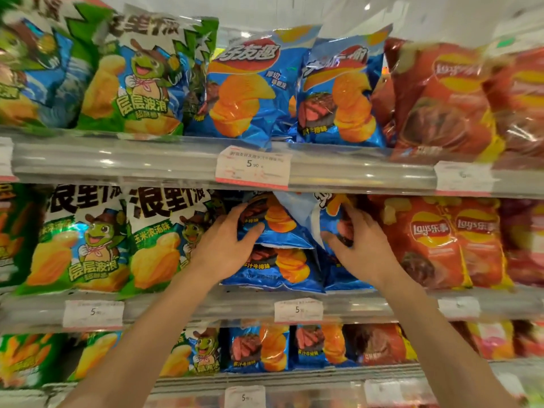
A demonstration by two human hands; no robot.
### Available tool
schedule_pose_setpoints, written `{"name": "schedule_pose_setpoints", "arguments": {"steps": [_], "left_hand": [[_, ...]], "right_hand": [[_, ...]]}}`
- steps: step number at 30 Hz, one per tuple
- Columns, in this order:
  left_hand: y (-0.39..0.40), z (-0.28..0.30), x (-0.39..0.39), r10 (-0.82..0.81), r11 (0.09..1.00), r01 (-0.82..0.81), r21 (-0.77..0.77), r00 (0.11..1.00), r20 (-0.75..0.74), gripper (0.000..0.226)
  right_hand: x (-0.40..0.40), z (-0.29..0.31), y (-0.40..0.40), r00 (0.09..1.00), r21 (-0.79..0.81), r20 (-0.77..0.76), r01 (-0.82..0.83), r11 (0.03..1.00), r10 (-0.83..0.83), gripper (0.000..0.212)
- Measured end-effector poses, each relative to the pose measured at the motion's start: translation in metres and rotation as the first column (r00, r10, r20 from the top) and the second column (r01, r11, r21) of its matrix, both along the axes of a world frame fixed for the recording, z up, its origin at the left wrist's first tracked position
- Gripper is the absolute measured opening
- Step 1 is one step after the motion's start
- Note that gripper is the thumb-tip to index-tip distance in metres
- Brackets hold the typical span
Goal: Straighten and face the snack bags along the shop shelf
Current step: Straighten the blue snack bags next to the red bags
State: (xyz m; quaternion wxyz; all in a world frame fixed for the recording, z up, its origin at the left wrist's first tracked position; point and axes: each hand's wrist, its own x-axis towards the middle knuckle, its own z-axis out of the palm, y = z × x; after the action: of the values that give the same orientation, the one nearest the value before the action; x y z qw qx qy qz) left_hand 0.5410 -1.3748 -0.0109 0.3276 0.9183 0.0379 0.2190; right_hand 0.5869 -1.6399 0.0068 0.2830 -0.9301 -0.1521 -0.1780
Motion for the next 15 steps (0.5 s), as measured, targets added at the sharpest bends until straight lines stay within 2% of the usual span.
{"name": "schedule_pose_setpoints", "arguments": {"steps": [2,4,6,9,11,15], "left_hand": [[0.000,-0.003,-0.001,0.019,1.000,-0.020,0.007,1.000,0.007,0.064],[-0.001,-0.006,-0.004,0.035,0.999,-0.035,0.002,0.999,0.028,0.059],[-0.001,-0.007,-0.007,0.030,0.999,-0.030,-0.019,0.999,0.037,0.056],[-0.001,-0.008,-0.009,0.021,0.999,-0.019,-0.036,0.998,0.056,0.054],[-0.001,-0.008,-0.009,0.019,0.999,-0.016,-0.047,0.997,0.068,0.053],[0.000,-0.010,-0.011,-0.012,0.996,0.019,-0.086,0.996,0.091,0.052]], "right_hand": [[-0.003,-0.004,0.000,0.994,-0.033,0.098,0.052,0.998,-0.049,0.079],[-0.005,-0.003,-0.002,0.992,-0.020,0.121,0.044,0.999,-0.041,0.088],[-0.004,0.000,-0.005,0.998,-0.004,0.064,0.005,1.000,-0.005,0.091],[0.001,0.003,-0.011,0.985,0.086,-0.068,-0.155,0.984,0.161,0.086],[0.002,-0.002,-0.011,0.972,0.128,-0.084,-0.208,0.970,0.219,0.083],[0.002,-0.013,-0.001,0.998,0.150,0.057,-0.039,0.988,0.031,0.082]]}}
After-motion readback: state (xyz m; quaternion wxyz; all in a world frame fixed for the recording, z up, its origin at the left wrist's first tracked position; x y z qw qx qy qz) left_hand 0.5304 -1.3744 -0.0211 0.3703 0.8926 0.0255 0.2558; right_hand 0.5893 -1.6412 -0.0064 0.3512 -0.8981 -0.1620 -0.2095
